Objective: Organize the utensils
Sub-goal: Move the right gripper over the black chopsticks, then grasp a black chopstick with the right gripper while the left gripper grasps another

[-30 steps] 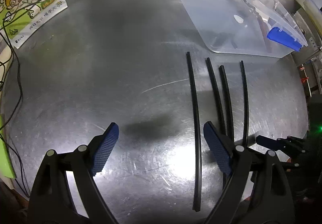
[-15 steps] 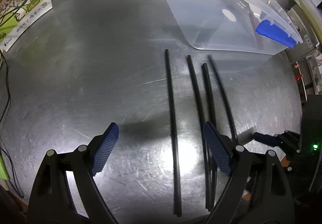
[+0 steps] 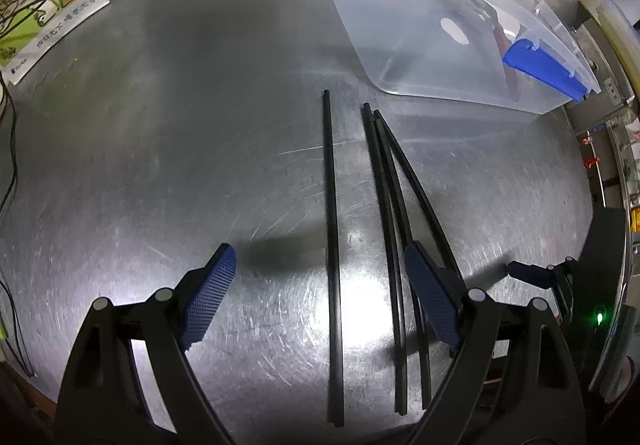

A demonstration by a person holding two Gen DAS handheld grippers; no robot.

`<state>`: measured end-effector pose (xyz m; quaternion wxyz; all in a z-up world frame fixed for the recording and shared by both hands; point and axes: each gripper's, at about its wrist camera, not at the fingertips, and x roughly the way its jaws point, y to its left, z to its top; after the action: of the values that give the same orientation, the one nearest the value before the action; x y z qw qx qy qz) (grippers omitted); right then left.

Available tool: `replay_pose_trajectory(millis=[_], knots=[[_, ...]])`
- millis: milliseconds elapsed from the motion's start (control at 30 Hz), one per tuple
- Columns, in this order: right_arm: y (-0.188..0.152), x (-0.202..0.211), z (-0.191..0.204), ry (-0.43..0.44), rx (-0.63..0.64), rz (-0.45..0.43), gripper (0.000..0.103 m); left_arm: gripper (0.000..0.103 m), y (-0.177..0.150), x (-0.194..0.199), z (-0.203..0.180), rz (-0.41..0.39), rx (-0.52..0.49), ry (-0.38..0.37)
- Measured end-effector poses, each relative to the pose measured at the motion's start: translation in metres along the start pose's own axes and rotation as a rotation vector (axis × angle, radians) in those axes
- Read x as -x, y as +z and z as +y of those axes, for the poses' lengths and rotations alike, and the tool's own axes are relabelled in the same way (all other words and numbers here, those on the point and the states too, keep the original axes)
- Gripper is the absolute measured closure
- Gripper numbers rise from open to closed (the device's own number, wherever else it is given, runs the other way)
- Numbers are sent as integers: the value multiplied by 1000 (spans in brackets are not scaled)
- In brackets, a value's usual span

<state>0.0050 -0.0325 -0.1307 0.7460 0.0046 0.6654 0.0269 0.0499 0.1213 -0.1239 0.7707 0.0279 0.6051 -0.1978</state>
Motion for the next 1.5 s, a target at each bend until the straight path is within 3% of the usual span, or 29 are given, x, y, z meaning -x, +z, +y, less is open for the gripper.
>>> replay_pose_trajectory(millis=[233,1100,1200,1267,1333,1500], knots=[[0,-2,-1,0,9,40,4,21,-6,2,4,3,22,1],[-2,0,7,-5,61,35,7,21,-15,-3,8,18,74,-16],[-6,9,17,3,124,19,36,21,-15,-3,9,18,85,-28],[-6,16,23,9,158,13,84,21,-14,-3,10,19,98,-41],[-6,17,24,18,165,26,94,21,-14,-3,11,20,112,-64],[-10,18,14,113,136,59,96,21,-11,-1,8,16,137,-150]])
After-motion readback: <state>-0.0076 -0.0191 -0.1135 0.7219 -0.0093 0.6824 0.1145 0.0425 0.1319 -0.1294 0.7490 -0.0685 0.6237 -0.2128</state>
